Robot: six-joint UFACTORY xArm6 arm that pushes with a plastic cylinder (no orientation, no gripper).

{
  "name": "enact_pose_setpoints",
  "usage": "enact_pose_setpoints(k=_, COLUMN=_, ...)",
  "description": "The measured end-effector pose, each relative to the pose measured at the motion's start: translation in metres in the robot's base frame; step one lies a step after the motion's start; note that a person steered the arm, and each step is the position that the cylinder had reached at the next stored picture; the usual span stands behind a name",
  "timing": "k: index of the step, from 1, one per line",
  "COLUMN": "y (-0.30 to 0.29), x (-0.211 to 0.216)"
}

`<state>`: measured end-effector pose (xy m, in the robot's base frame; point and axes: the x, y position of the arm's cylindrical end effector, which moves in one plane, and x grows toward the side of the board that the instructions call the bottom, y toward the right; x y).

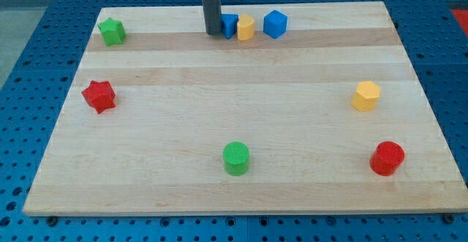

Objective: Push green star towards blue triangle

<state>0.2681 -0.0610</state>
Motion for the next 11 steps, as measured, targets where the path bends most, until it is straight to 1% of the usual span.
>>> enact_pose_setpoints(k=1, y=-0.057, x=0.011)
enact_pose_setpoints(k=2, y=-0.126, x=0.051)
enact_pose_setpoints(k=3, y=-0.179, x=0.093)
enact_pose_setpoints(k=4, y=-0.2, x=0.124)
enact_pose_setpoints(k=5, y=-0.236, x=0.088)
enact_pose_setpoints(k=6, y=-0.236, x=0.074)
enact_pose_setpoints(k=7, y=-0.237, x=0.011)
enact_pose_setpoints(k=9, y=-0.229, x=0.002)
enact_pose_setpoints(k=11, y=-0.103, x=0.002)
